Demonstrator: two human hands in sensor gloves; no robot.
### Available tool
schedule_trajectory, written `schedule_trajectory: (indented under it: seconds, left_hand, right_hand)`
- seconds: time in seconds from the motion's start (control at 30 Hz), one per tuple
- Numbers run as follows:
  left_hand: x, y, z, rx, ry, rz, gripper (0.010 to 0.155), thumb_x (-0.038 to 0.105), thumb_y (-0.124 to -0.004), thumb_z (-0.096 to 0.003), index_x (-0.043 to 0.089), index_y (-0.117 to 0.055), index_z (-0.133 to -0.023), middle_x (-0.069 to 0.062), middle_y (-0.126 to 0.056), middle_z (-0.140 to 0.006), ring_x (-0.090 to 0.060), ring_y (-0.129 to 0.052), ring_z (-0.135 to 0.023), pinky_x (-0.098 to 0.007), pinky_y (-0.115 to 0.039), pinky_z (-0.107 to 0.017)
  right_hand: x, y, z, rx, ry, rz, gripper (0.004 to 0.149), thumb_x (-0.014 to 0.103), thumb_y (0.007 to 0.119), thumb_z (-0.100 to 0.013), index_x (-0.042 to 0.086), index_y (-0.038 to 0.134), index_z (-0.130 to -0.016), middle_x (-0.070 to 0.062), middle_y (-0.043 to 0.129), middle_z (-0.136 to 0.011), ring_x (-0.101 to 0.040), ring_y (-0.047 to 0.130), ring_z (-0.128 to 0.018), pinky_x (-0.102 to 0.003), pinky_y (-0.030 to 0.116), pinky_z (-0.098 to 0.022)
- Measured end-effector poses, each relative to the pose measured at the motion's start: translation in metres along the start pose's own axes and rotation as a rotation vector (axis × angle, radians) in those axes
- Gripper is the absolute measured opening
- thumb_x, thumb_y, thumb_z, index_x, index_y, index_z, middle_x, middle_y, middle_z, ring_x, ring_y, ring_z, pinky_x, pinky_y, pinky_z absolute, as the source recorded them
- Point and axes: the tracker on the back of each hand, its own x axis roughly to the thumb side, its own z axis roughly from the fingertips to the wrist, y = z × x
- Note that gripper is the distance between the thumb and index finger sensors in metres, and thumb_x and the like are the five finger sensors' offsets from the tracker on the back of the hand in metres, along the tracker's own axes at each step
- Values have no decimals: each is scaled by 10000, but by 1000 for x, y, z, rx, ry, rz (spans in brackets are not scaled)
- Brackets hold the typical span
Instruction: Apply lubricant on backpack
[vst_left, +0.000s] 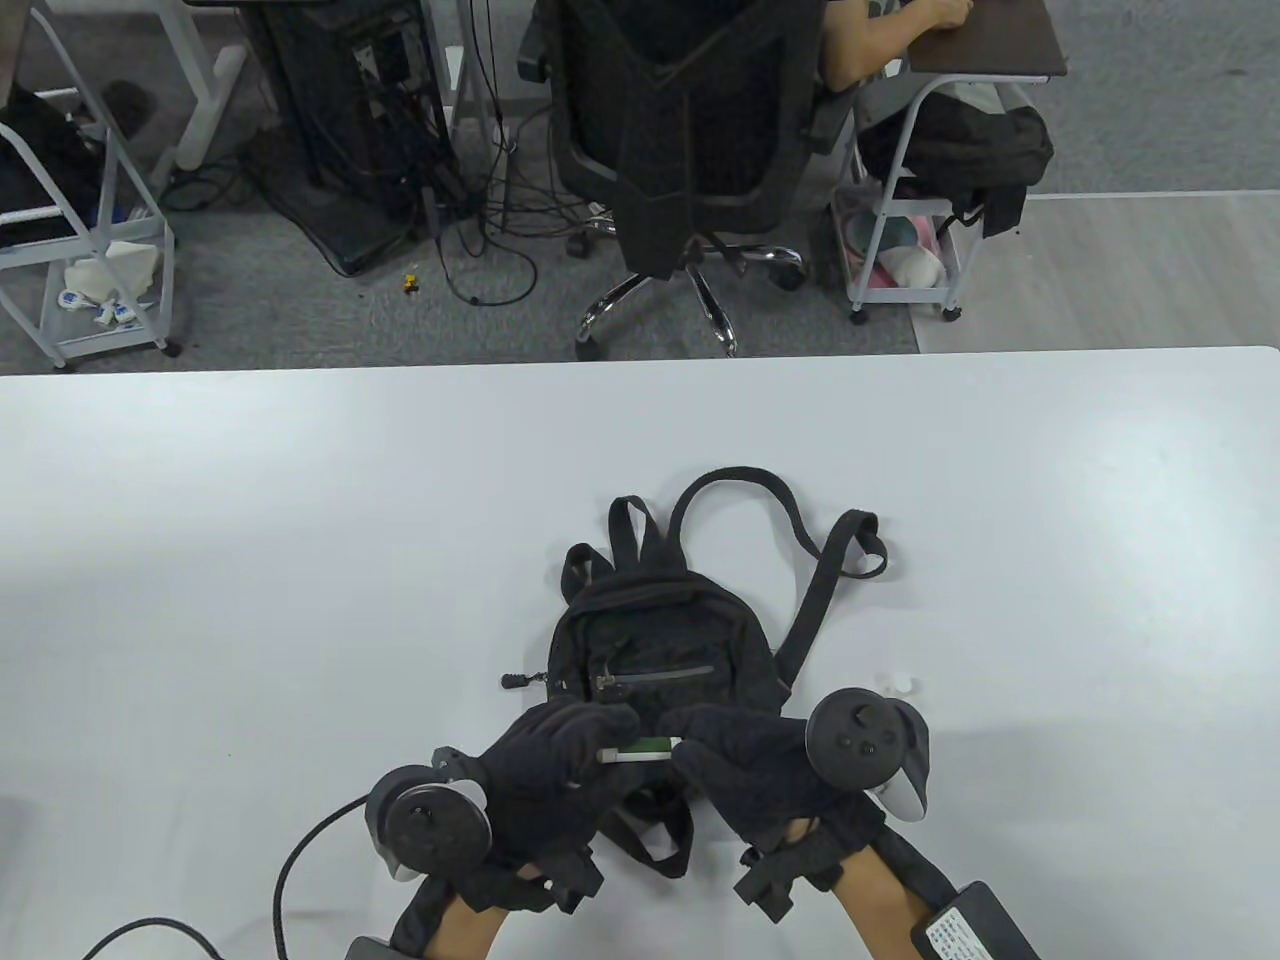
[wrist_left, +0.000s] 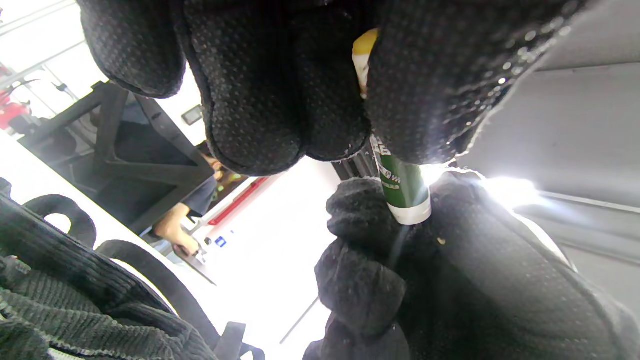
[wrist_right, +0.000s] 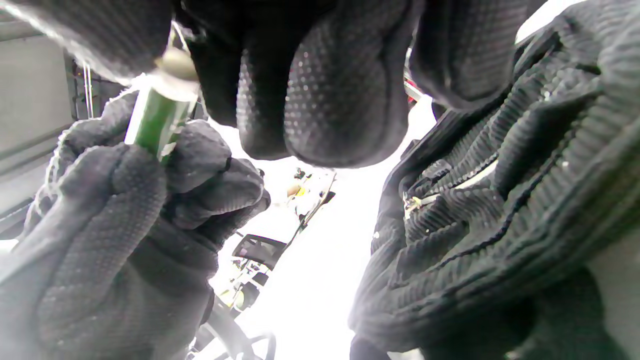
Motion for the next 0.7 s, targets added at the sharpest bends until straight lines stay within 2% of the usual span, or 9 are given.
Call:
schedule_trajectory:
  seconds: [0.1, 0.17, 0.27, 0.33, 0.43, 0.6, 0.7]
  left_hand:
    - [0, 0, 0, 4, 0, 5, 528, 371, -981, -374, 172, -863, -849, -42, -985, -741, -333, -1070, -581, -653, -779, -578]
    - [0, 1, 0, 7, 0, 4, 528, 372, -981, -372, 172, -864, -847, -42, -987, -738, -331, -1072, -578, -651, -781, -577]
    - [0, 1, 0, 9, 2, 6, 526, 372, -980, -375, 173, -864, -847, -42, -985, -740, -332, -1071, -580, -651, -780, -578]
    - [0, 0, 0, 5, 3, 4, 526, 373, -980, -376, 173, -863, -848, -41, -985, -741, -333, -1071, -581, -651, -780, -579]
    - [0, 0, 0, 0, 2, -8, 527, 371, -981, -373, 170, -865, -847, -42, -987, -737, -331, -1072, -577, -651, -781, -577]
    - [0, 1, 0, 10, -4, 8, 526, 372, -980, -373, 173, -864, -846, -40, -987, -737, -331, -1072, -579, -650, -781, -577]
    - [1, 1, 0, 9, -6, 7, 527, 372, -980, -373, 173, -864, -847, -41, -987, -738, -330, -1072, -580, -652, -780, -578]
  right_hand:
    - [2, -2, 0, -4, -8, -1, 529, 534, 839, -429, 323, 759, -908, 41, 906, -793, -161, 1052, -534, -485, 812, -553]
    - [2, -3, 1, -16, -5, 4, 555, 551, 852, -424, 314, 759, -917, 36, 909, -796, -167, 1054, -532, -487, 812, -550]
    - [1, -3, 2, -28, 14, 3, 535, 604, 744, -447, 295, 819, -878, 16, 949, -745, -185, 1068, -485, -484, 824, -522]
    - [0, -2, 1, -19, 16, 7, 495, 585, 728, -456, 301, 853, -843, 21, 970, -711, -182, 1075, -456, -482, 830, -513]
    - [2, -1, 1, -19, 4, 23, 482, 555, 783, -447, 307, 829, -858, 27, 956, -725, -168, 1070, -474, -478, 828, -525]
    - [5, -6, 1, -14, -19, 20, 547, 529, 871, -423, 299, 774, -909, 26, 920, -786, -171, 1061, -531, -492, 811, -558]
    - [2, -5, 1, -1, -10, 13, 565, 609, 768, -438, 278, 810, -894, 5, 947, -759, -193, 1071, -506, -493, 818, -538]
